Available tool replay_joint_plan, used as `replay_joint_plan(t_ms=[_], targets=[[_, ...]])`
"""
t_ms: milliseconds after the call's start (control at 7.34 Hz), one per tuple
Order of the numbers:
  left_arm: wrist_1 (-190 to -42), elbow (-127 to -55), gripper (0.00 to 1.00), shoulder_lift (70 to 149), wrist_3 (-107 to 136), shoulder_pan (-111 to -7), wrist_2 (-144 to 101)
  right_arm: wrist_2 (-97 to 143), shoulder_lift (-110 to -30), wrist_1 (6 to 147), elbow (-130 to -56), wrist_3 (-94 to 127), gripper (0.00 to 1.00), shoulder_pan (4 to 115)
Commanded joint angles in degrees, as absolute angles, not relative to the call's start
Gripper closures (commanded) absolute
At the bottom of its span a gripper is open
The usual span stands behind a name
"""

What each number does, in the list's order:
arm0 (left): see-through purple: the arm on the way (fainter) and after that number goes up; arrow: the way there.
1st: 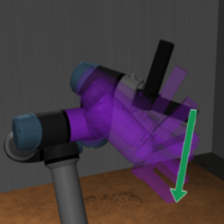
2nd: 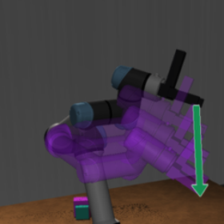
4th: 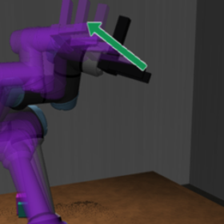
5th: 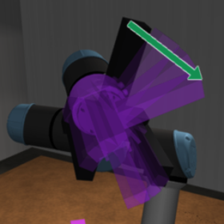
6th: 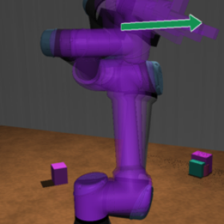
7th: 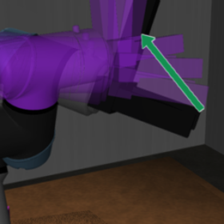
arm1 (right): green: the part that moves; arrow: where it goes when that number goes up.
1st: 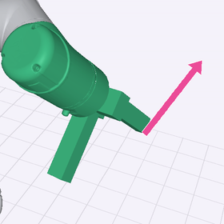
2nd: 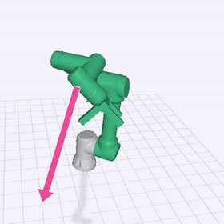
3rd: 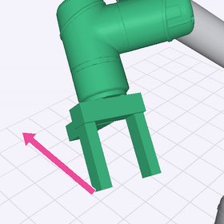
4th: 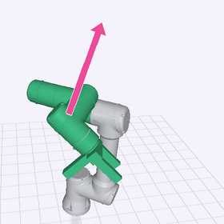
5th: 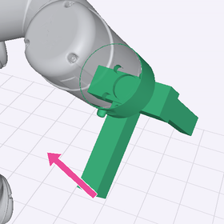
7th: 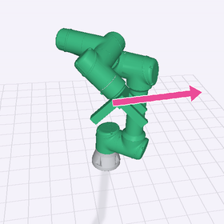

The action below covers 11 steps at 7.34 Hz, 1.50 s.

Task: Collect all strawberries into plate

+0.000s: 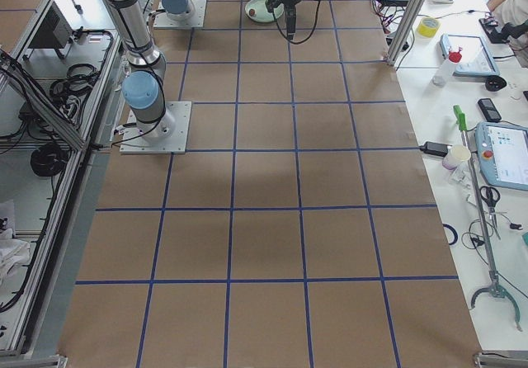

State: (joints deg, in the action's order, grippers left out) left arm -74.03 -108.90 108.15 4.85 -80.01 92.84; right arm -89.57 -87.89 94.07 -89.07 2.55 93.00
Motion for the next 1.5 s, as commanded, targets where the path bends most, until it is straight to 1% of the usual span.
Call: replay_joint_plan(t_ms=[0, 136, 272, 409, 545, 681, 953, 1089, 1226, 1362], targets=[[-72.35, -109.07, 0.09, 108.2, 2.82, -79.8, 95.54, -89.56, -87.89, 94.13, -89.12, 2.55, 0.0, 92.99], [-70.25, -108.81, 0.0, 107.5, 2.9, -79.8, 95.54, -89.56, -87.89, 94.13, -89.12, 2.55, 0.0, 92.99], [-66.14, -108.55, 0.0, 106.45, 2.64, -79.98, 95.54, -89.56, -87.89, 94.22, -89.21, 2.55, 0.0, 92.99], [-65.22, -107.94, 0.0, 104.7, 2.72, -80.59, 95.1, -89.73, -87.89, 94.31, -89.21, 2.55, 0.0, 92.9], [-65.3, -107.15, 0.0, 102.59, 4.64, -81.12, 93.1, -89.74, -87.89, 94.31, -89.12, 2.55, 0.0, 92.9], [-65.56, -104.7, 0.0, 101.35, 4.75, -81.12, 92.64, -89.82, -87.89, 94.31, -89.12, 2.46, 0.0, 92.9], [-66.7, -102.93, 0.0, 96.53, 3.96, -85.14, 92.98, -89.82, -87.89, 94.31, -89.21, 2.55, 0.0, 92.9], [-71.58, -99.7, 0.0, 95.02, 3.96, -85.86, 93.08, -89.74, -87.89, 94.31, -89.12, 2.64, 0.0, 92.9], [-82.51, -93.49, 0.0, 94.05, 3.61, -85.96, 93.86, -89.74, -87.89, 94.31, -89.12, 2.64, 0.0, 92.9], [-89.84, -88.56, 0.0, 93.26, 2.47, -86.48, 94.39, -89.74, -87.89, 94.31, -89.21, 2.64, 0.0, 92.9]])
